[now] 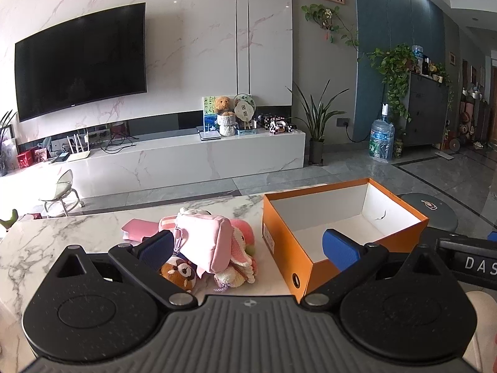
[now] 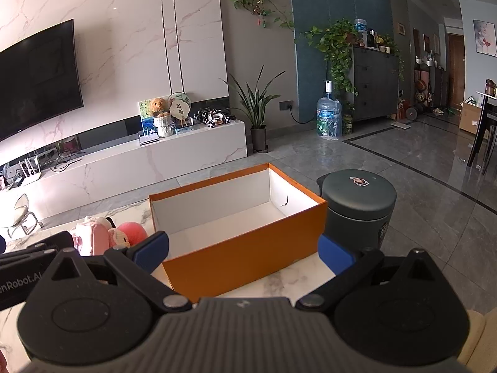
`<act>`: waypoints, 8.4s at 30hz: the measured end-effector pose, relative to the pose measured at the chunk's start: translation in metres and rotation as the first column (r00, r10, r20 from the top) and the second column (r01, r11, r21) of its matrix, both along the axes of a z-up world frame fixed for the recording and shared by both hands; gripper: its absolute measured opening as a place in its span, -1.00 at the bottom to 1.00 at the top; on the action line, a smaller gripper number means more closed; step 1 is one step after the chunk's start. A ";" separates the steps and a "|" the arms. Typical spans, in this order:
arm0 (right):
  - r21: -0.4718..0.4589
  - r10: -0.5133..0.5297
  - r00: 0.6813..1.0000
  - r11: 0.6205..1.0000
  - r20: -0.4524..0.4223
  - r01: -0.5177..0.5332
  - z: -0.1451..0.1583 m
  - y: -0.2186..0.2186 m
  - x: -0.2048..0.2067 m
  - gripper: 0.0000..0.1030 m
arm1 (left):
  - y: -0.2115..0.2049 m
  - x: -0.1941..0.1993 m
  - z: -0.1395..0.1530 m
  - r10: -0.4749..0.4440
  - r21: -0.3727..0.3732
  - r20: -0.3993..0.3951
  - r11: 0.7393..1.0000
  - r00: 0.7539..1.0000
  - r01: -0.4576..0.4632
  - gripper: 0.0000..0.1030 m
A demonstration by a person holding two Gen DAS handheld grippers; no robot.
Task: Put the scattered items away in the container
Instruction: 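Move both tools toward the pile of plush toys beside the orange box, then grasp the pink bag with the left tool while the right tool grasps the crocheted bunny, then lift the pink bag with the left tool while the right tool carries the bunny over the box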
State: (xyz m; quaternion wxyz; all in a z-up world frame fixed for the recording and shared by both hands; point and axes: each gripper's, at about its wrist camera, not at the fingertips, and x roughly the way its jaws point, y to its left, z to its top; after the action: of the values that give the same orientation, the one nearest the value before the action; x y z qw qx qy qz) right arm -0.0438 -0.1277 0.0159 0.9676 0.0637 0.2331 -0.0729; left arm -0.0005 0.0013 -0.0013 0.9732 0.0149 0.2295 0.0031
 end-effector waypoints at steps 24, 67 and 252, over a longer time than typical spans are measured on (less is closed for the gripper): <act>-0.007 0.038 0.999 0.999 -0.009 -0.038 -0.010 0.019 0.007 0.99 | 0.051 -0.055 -0.048 -0.011 -0.041 0.011 0.999 1.000 0.011 1.00; 0.003 0.071 0.997 0.997 -0.031 -0.071 -0.018 0.018 -0.007 0.99 | 0.028 -0.024 -0.023 0.025 -0.046 -0.098 0.998 0.995 -0.030 1.00; -0.430 0.571 0.816 0.761 0.089 -0.486 -0.050 0.108 0.041 -0.52 | 0.063 0.030 -0.010 -0.078 -0.186 -0.162 0.981 0.984 0.048 -0.21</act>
State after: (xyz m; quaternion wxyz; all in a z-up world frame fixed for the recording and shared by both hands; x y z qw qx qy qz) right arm -0.0027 -0.0197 -0.0339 0.9604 -0.1901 0.1167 0.1670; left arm 0.0291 0.0639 -0.0108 0.9472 -0.0662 0.3097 -0.0500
